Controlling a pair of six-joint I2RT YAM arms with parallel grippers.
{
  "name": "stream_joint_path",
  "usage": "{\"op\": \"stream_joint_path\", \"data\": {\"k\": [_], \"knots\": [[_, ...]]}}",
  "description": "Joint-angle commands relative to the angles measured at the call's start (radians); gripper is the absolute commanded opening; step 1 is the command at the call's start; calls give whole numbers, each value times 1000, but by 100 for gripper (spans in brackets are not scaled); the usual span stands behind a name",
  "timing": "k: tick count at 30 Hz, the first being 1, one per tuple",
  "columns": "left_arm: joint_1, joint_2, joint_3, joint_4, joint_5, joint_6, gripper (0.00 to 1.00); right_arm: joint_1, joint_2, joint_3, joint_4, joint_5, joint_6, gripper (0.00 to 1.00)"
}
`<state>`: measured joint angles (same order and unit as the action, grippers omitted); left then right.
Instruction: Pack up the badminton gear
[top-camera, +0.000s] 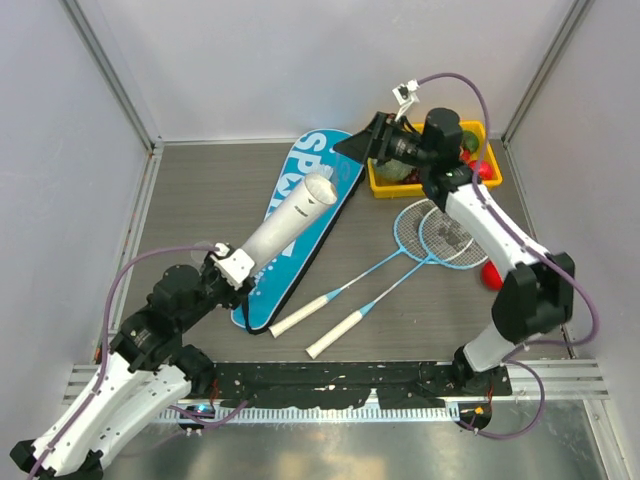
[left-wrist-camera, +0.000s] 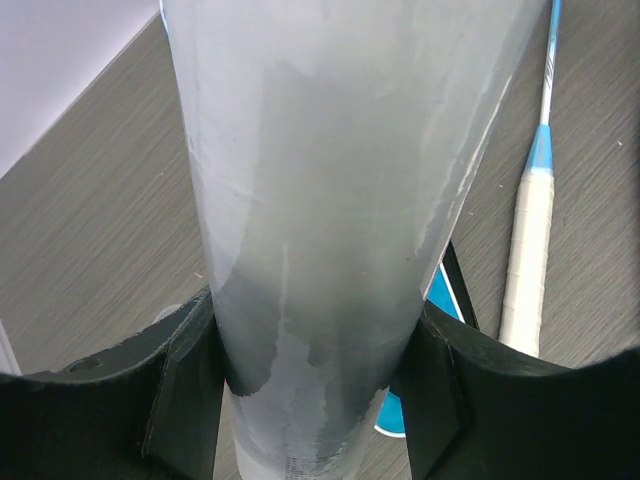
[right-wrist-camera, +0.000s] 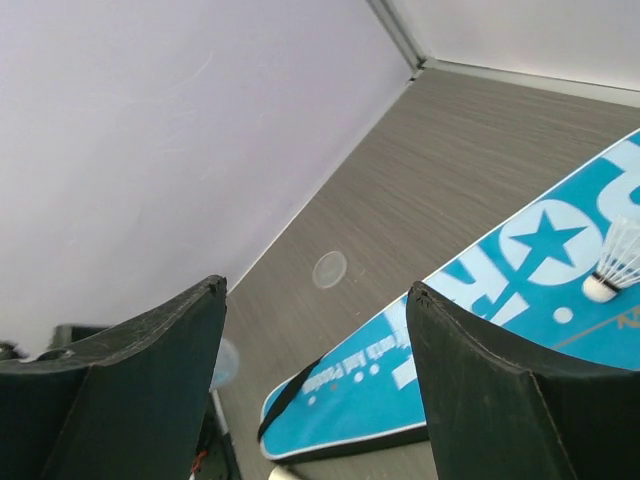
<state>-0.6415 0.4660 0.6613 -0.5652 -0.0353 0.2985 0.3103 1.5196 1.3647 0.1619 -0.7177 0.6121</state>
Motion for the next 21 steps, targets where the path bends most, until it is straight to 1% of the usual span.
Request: {"op": "stream_joint_path", "data": {"k": [1,2,5,8,11,14,15,18,21], "knots": [[-3,-27,-2,106,-41,-27,17,3,178,153,82,64,-37,77],[-3,-36,-3,113,-51,-29,17,1,206,172,74,76,-46,76],[-3,-62,-18,139,-69,-36,17,4,363,261,76,135,-84,74],[-3,-98,-32,159,-77,-38,17,10,488,339,102,153,-91,73],[-3,-128,-46,169,-90,-39,17,21,634,463,100,175,-92,72],[-4,-139,-54,172,-97,-41,17,29,782,582,62,210,-91,72],[-4,-142,-52,174,-97,-44,17,29,806,640,56,213,-91,73],[-4,-141,-54,177,-77,-48,17,33,916,738,33,248,-98,73],[-3,-138,-54,177,-61,-50,17,44,978,841,15,267,-117,73]]}}
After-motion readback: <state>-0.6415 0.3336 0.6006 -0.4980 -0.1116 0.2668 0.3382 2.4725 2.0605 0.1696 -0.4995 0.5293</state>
